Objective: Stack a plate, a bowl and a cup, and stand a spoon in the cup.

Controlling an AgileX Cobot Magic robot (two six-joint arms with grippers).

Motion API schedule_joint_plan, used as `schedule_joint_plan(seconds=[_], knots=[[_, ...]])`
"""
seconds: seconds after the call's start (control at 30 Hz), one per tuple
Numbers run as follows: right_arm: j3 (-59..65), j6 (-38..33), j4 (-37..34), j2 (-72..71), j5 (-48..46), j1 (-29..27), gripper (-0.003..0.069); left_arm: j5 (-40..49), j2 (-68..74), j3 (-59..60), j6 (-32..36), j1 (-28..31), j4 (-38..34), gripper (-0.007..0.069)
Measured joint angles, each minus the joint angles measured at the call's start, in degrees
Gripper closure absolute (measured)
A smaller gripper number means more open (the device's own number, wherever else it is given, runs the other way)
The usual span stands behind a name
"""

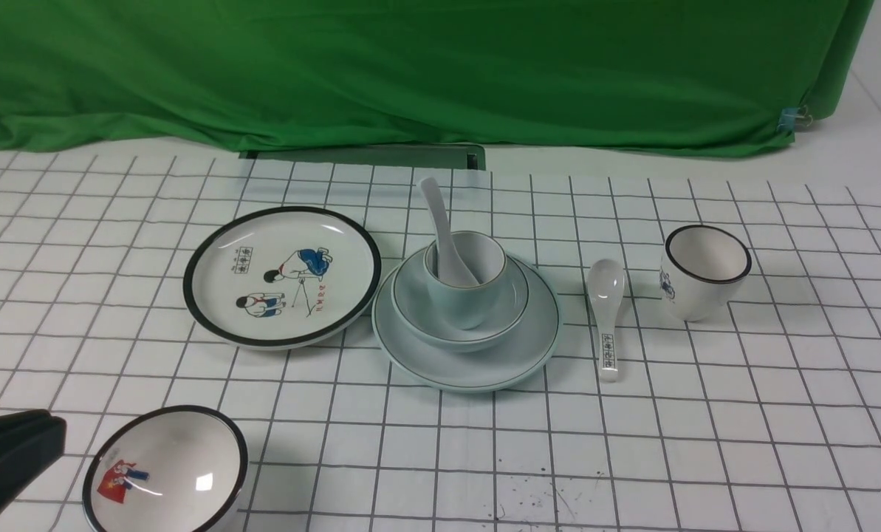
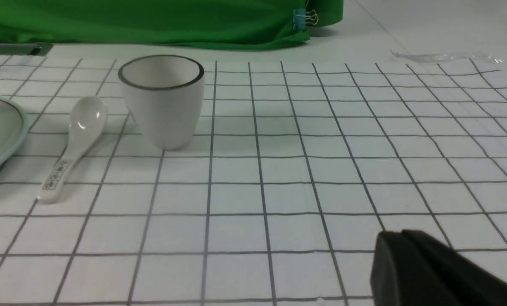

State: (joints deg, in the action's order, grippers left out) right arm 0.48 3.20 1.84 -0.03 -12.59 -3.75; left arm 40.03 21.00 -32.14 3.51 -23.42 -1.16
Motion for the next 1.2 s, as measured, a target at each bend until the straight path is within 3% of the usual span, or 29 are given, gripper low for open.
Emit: schedule_joint_plan(seconds=[0.9, 1.1, 1.13, 1.2], knots=[[0.0, 0.0, 0.1, 0.0, 0.0, 0.0, 0.0605, -0.4, 0.0, 0.3, 0.0, 0.0, 0.4, 0.0653], [0.0, 0.0, 0.1, 0.0, 0.0, 0.0, 0.0596, -9.3, -1.5, 5.2, 0.0, 0.9, 1.5, 0.0653], [0.0, 0.1, 0.1, 0.0, 0.0, 0.0, 0.059, -15.9, -3.7, 9.1, 0.0, 3.5, 1.8, 0.0653], [0.0, 0.1, 0.1, 0.0, 0.0, 0.0, 0.0587, -20.7, -5.6, 12.1, 0.0, 6.4, 1.5, 0.0653]])
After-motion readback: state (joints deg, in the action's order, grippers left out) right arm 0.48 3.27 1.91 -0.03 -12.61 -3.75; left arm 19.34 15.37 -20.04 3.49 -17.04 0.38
